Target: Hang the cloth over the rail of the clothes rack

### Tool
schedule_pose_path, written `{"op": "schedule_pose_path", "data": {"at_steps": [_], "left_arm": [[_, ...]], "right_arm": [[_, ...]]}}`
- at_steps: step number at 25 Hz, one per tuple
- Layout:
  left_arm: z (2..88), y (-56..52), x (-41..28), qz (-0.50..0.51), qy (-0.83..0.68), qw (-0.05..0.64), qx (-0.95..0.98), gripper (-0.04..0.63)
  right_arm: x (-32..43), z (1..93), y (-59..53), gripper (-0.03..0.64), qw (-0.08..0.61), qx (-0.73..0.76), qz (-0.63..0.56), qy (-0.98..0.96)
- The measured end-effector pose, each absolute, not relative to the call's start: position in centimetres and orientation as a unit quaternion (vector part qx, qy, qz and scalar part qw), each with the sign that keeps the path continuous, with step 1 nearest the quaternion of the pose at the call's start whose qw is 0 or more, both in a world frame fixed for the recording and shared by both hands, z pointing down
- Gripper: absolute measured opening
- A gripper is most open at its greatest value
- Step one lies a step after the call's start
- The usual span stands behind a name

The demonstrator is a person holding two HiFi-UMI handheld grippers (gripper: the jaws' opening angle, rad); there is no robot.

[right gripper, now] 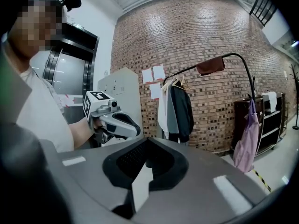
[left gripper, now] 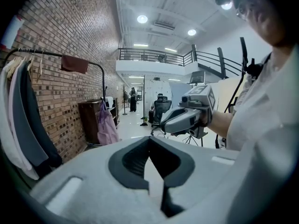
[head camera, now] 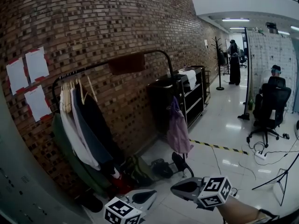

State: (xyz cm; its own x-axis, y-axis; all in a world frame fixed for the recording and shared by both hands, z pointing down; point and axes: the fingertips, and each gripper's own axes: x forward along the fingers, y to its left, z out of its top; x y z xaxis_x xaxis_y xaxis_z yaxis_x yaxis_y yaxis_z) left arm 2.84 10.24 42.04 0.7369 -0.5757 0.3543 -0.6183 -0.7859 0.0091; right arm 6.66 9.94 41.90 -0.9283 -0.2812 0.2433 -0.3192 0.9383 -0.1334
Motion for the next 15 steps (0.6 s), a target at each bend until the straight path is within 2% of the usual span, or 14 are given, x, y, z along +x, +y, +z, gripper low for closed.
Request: {"op": "schedule_pose_path", "data": {"at_steps": [15], "left_arm": [[43.05,10.63,2.17,0.167,-0.309,0.069,0.934,0.000]], "right_arm": [[5.89,42.64,10.83,0.001,0.116,0.166,0.087,-0.975]]}}
